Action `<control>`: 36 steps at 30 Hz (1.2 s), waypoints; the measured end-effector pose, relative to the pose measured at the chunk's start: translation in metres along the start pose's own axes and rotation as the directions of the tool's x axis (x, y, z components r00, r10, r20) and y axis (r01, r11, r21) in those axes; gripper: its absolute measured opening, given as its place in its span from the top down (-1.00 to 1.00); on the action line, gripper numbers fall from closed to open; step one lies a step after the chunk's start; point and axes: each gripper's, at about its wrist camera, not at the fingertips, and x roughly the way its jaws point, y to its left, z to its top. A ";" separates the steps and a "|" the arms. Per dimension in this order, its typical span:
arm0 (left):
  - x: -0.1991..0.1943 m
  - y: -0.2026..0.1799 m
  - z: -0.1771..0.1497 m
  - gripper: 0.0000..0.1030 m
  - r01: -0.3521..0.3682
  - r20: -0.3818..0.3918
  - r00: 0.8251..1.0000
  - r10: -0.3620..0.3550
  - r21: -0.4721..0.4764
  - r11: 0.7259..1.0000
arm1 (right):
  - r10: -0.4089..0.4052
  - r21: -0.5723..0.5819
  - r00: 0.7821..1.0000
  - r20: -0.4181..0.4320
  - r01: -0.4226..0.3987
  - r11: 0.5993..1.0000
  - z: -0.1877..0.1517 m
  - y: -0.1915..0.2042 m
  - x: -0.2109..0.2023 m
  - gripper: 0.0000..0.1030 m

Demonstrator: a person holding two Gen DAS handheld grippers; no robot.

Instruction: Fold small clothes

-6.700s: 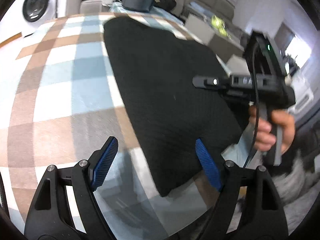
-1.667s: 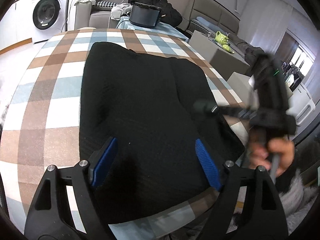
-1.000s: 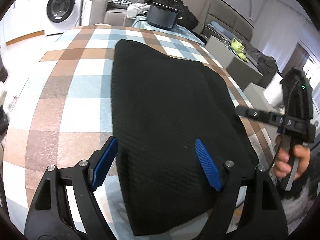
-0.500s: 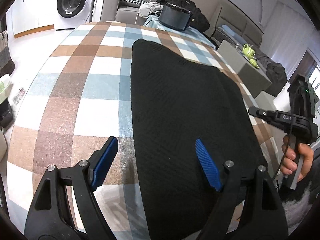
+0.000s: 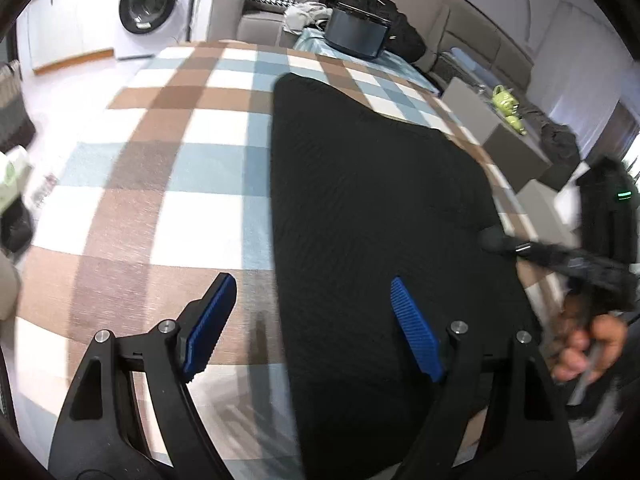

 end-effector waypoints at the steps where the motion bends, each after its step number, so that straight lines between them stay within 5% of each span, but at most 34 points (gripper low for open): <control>1: 0.003 -0.001 -0.001 -0.51 -0.019 -0.002 1.000 0.019 0.012 1.000 | -0.026 -0.018 1.000 0.009 0.026 0.999 0.001 0.003 -0.008 0.86; 5: 0.015 0.001 -0.004 -0.51 -0.019 -0.050 0.999 0.019 0.010 1.000 | -0.144 0.019 0.989 -0.040 0.145 0.989 0.002 -0.013 0.001 0.85; 9: 0.017 0.003 -0.008 -0.51 -0.018 -0.070 0.997 0.019 0.015 1.000 | -0.097 0.084 0.991 -0.088 0.104 0.991 -0.002 -0.024 0.010 0.71; 16: 0.005 0.002 -0.024 -0.51 0.056 -0.102 0.993 -0.051 0.054 0.997 | 0.100 0.036 0.983 -0.155 -0.096 0.995 -0.036 -0.008 -0.015 0.50; 20: -0.001 -0.006 -0.041 -0.51 0.096 -0.137 0.987 -0.082 0.095 0.991 | 0.067 -0.023 0.983 -0.170 -0.072 0.997 -0.061 0.003 -0.015 0.50; 23: -0.005 -0.011 -0.051 -0.51 0.101 -0.148 0.986 -0.082 0.124 0.987 | 0.071 -0.045 0.989 -0.127 -0.077 0.996 -0.054 0.016 -0.012 0.82; 26: -0.010 -0.012 -0.057 -0.51 0.091 -0.151 0.986 -0.070 0.142 0.986 | 0.102 -0.109 0.991 -0.084 -0.111 0.988 -0.050 0.033 -0.025 0.90; 28: -0.011 -0.010 -0.060 -0.51 0.090 -0.154 0.986 -0.068 0.140 0.986 | 0.084 -0.120 0.991 -0.108 -0.097 0.988 -0.047 0.039 -0.018 0.90; 31: -0.014 -0.008 -0.063 -0.51 0.091 -0.154 0.986 -0.070 0.136 0.986 | -0.050 -0.152 0.979 -0.198 0.019 0.988 -0.053 0.032 0.003 0.90; 36: -0.018 -0.008 -0.058 -0.51 0.103 -0.136 0.987 -0.085 0.129 0.986 | -0.001 -0.132 0.989 -0.145 -0.018 0.991 -0.045 0.021 -0.011 0.61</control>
